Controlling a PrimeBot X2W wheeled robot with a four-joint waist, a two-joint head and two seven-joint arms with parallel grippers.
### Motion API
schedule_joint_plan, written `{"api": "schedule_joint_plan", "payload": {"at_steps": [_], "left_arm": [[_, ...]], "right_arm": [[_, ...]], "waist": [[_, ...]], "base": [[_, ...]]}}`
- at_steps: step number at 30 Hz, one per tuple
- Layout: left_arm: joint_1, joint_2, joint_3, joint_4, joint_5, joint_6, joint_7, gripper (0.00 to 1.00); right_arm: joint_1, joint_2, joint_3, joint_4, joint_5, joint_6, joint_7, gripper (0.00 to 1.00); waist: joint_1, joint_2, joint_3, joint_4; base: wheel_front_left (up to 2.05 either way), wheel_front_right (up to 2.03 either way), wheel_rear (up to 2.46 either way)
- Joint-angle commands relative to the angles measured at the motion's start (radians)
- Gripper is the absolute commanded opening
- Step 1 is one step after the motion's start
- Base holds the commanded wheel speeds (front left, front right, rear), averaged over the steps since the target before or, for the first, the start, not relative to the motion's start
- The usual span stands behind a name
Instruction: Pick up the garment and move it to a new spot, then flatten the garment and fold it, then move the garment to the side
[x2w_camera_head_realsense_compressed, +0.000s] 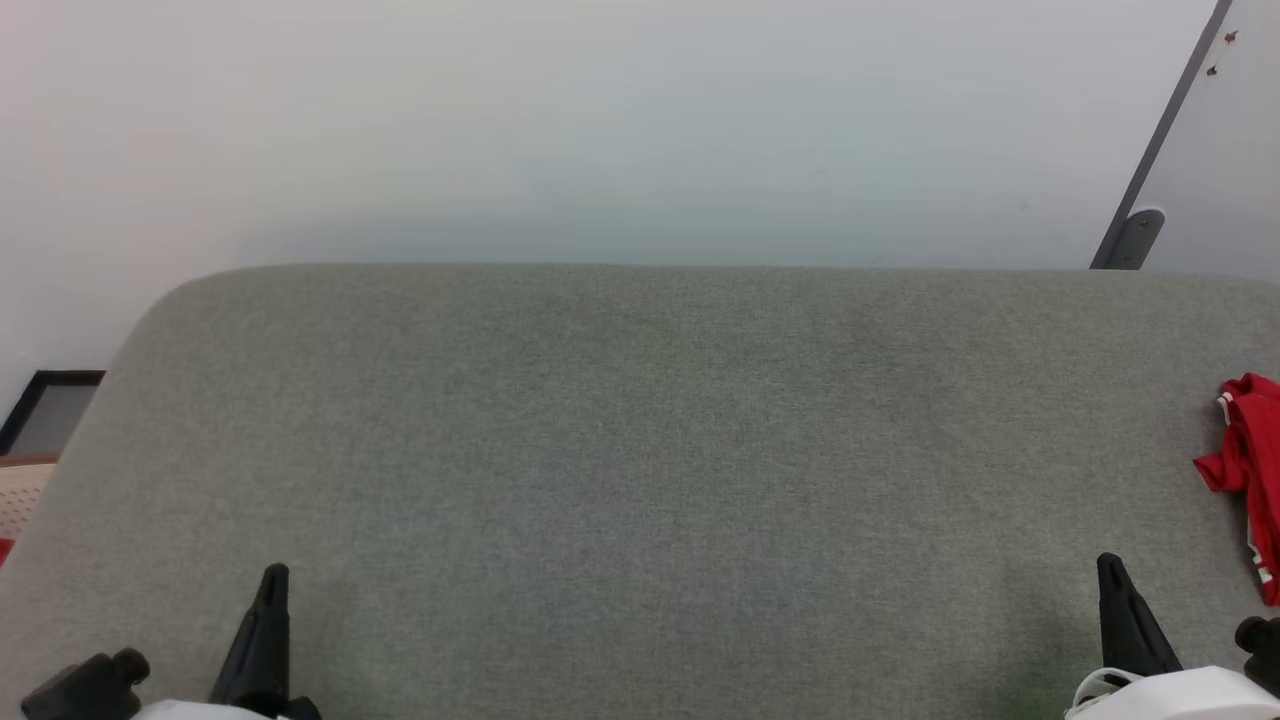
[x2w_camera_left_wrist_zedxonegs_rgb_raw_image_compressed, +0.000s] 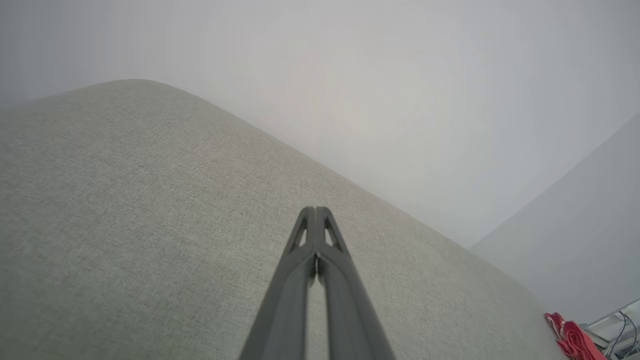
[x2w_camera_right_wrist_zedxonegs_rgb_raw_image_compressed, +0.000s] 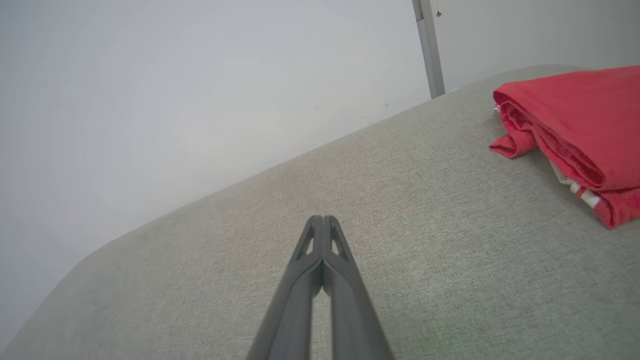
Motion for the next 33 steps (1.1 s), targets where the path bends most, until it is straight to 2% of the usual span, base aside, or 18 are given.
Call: {"api": "schedule_joint_plan", "payload": {"at_steps": [1,33], "left_arm": [[-0.026,0.005,0.01,-0.008,-0.029,-0.001,0.008,0.0],[-0.094,-0.087,0.039,0.033,-0.358,-0.002,0.116,0.0]], "right_arm": [[-0.033,-0.001,-0.002,-0.017,0.042,0.0,0.007,0.0],[-0.064,0.01,-0.008,-0.024,0.492,-0.001,0.114,0.0]], "waist": [[0.0,0.0,0.0,0.0],[0.0,0.0,0.011,-0.008]], "base": [[0.0,0.0,0.0],[0.0,0.0,0.0]]}}
